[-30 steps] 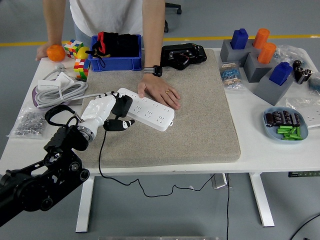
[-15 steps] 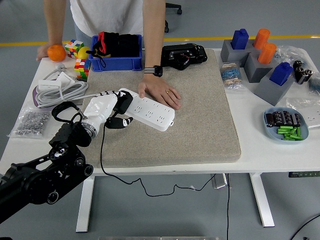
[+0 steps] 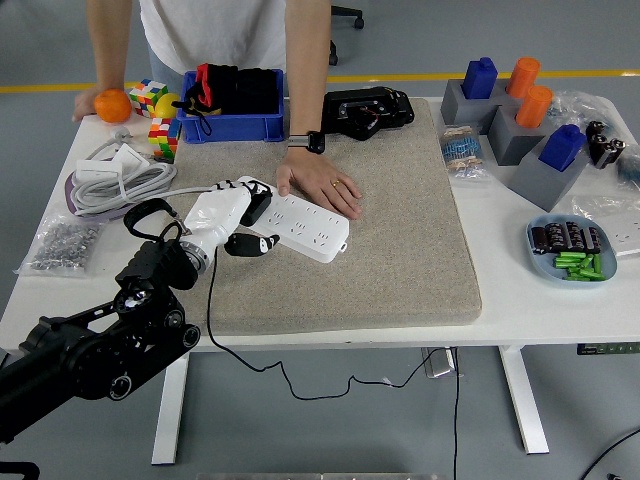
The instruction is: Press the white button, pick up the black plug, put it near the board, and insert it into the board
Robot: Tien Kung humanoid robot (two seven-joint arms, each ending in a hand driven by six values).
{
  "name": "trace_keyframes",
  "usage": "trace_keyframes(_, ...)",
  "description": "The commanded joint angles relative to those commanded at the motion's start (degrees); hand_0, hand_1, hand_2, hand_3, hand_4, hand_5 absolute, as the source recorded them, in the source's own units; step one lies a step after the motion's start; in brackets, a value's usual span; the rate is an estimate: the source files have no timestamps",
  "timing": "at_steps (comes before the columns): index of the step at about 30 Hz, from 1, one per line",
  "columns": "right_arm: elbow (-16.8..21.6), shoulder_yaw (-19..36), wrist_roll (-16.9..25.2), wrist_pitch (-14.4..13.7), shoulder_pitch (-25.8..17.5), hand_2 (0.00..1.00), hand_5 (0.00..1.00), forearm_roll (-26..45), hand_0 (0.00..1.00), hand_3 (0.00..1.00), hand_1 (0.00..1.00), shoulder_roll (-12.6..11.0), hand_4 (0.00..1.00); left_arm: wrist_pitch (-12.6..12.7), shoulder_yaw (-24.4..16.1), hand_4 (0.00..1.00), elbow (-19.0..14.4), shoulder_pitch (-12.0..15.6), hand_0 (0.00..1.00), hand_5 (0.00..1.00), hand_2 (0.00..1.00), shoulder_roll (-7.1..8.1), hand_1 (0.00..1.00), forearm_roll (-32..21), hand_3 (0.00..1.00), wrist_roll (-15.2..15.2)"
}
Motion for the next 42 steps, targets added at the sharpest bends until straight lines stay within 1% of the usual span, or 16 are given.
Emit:
trace_keyframes(12,0.06,-0.41,-0.01,0.02,-0.03,0.642,0.486,0.07,0.819,0.620,0.650,-0.08,0.744,0.25,0.37,0.809,0.29,0.17,0.958,0.288,0.814,0.37,0.923,-1.12,0.778,-0.48)
trace_keyframes(17,0.10,-0.33,0.02,0.00,-0.05,0.641,0.485,0.01,0.819,0.620,0.650,-0.03,0.744,1.06,-2.34,0.808,-1.02,1.03,0.954,0.286,0.815,0.58,0.920,-1.04,0.773,-1.08)
trace_keyframes(21,0.09,-0.18,0.00,0.00,-0.32,0.641,0.485,-0.09,0.819,0.621,0.649,-0.05,0.744,2.45,-8.46,0.807,-5.13,3.15,0.952,0.285,0.824,0.96,0.919,-0.16,0.780,-2.28)
trace_keyframes(25,0.12,0.08,-0.01,0.00,-0.70,0.641,0.485,-0.22,0.819,0.621,0.649,0.00,0.744,3.56,-14.10,0.807,-8.32,5.09,0.952,0.285,0.824,1.19,0.919,0.68,0.780,-3.73)
trace_keyframes(28,0.27,0.41,-0.04,0.01,-0.93,0.641,0.486,-0.48,0.819,0.621,0.649,0.03,0.744,5.12,-19.53,0.800,-9.79,7.10,0.943,0.281,0.844,1.25,0.922,-0.13,0.788,-6.98)
trace_keyframes(30,0.34,0.56,-0.10,0.02,-1.23,0.641,0.486,-0.60,0.819,0.621,0.649,0.02,0.744,6.27,-22.72,0.800,-9.72,8.63,0.943,0.281,0.844,1.18,0.922,-1.47,0.788,-9.42)
trace_keyframes(32,0.28,0.79,-0.20,0.04,-1.53,0.641,0.486,-0.77,0.819,0.621,0.649,0.02,0.744,6.54,-25.72,0.800,-9.23,10.01,0.943,0.281,0.844,1.04,0.922,-2.00,0.788,-10.61)
trace_keyframes(33,0.28,0.89,-0.21,0.04,-1.60,0.641,0.486,-0.81,0.819,0.621,0.649,0.00,0.744,6.46,-26.86,0.797,-9.03,10.40,0.927,0.287,0.830,0.99,0.909,-2.10,0.779,-10.80)
trace_keyframes(36,0.45,1.60,-0.28,0.10,-1.84,0.641,0.486,-1.14,0.819,0.621,0.649,-0.17,0.744,6.35,-31.24,0.797,-8.17,12.41,0.927,0.287,0.830,0.92,0.909,-2.25,0.779,-11.05)
trace_keyframes(40,0.76,2.22,-0.32,0.28,-1.95,0.641,0.486,-1.46,0.818,0.621,0.650,-0.64,0.744,6.21,-35.26,0.799,-7.52,13.98,0.929,0.296,0.830,1.13,0.909,-2.10,0.777,-11.16)
trace_keyframes(42,0.77,2.91,-0.16,0.52,-2.06,0.641,0.486,-1.55,0.818,0.621,0.650,-1.09,0.744,6.04,-37.52,0.799,-7.24,15.36,0.929,0.296,0.830,1.35,0.909,-2.79,0.777,-11.42)
